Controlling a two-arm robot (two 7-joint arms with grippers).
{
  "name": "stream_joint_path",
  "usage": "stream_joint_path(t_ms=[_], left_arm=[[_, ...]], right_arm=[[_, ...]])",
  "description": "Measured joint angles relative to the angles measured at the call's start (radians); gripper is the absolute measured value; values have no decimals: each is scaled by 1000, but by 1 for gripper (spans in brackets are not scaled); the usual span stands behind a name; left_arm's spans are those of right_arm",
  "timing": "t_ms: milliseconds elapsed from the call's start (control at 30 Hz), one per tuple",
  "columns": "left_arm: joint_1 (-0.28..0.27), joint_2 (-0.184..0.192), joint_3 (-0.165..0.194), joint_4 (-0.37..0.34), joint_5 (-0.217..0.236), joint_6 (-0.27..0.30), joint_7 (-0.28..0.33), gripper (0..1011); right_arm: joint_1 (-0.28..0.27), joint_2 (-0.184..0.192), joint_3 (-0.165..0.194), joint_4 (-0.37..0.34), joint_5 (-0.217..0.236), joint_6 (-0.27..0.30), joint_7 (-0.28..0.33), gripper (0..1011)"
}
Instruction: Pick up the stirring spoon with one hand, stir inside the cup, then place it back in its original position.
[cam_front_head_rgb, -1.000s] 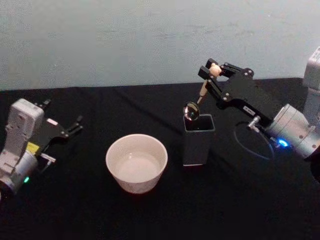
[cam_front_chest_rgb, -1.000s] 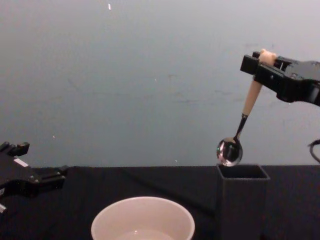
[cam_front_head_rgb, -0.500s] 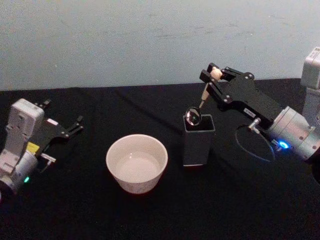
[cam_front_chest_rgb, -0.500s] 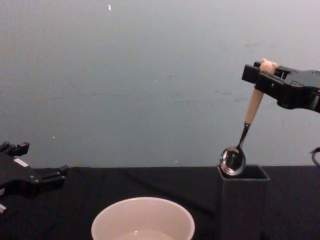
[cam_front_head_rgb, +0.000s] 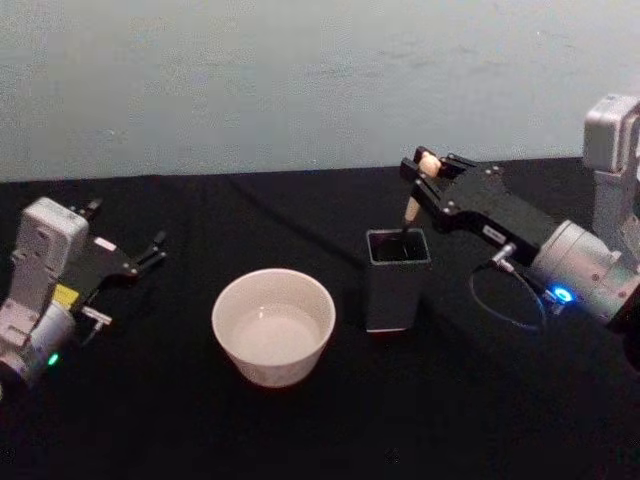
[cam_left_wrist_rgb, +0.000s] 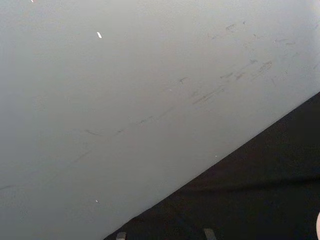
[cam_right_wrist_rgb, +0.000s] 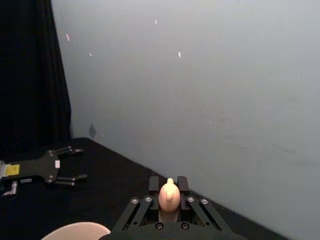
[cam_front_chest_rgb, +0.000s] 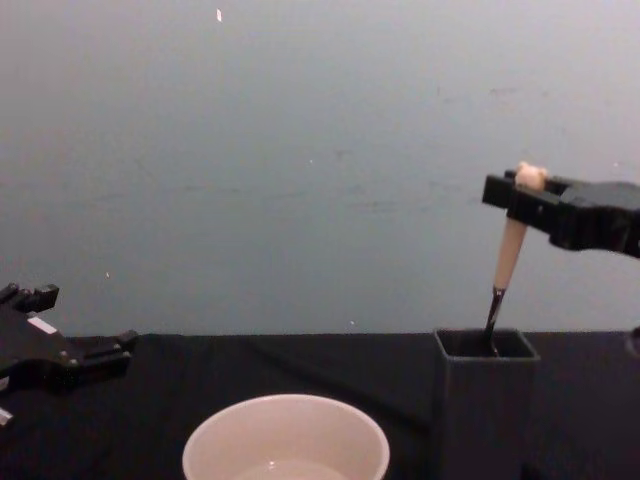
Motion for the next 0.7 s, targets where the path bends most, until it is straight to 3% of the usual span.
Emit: stream_joint_path(t_ms=[400,700], left_arm=[[0,0,0,0,0,0,0,1001],[0,0,0,0,0,0,0,1002]], right_arm=[[19,-38,-21,48,10,87,-62,213],[17,-47,-30,54,11,106,-78,213]])
